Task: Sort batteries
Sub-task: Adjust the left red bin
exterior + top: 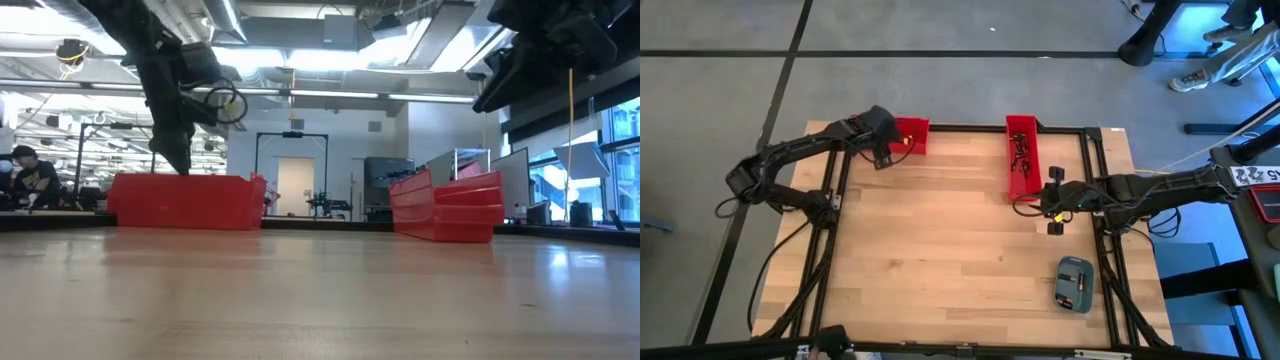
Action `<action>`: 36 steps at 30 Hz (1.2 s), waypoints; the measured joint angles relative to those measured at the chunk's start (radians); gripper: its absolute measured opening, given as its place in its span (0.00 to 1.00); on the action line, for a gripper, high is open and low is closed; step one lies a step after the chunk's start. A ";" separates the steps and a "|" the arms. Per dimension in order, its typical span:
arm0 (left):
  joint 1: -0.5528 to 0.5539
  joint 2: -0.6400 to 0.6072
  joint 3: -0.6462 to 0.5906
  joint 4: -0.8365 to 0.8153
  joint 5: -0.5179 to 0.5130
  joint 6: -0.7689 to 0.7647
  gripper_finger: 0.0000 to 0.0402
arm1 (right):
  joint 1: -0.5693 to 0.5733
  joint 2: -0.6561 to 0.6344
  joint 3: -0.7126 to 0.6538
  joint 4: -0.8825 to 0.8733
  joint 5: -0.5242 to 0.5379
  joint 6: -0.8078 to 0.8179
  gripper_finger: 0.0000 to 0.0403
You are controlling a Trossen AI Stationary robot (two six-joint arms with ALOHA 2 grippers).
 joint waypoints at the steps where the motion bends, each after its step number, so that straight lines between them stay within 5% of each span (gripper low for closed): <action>1: 0.008 0.004 -0.007 0.019 0.000 0.007 0.48 | 0.000 0.000 0.000 0.002 0.000 0.001 0.32; 9: 0.077 0.085 -0.050 0.032 0.029 0.062 0.42 | 0.000 0.000 0.000 0.027 0.000 0.004 0.32; 24: -0.046 0.095 0.031 -0.035 0.109 -0.145 0.02 | -0.001 0.000 0.000 0.071 0.001 -0.031 0.32; 36: -0.153 0.094 0.080 -0.036 0.277 -0.699 0.01 | -0.001 0.000 0.000 0.070 0.002 -0.031 0.32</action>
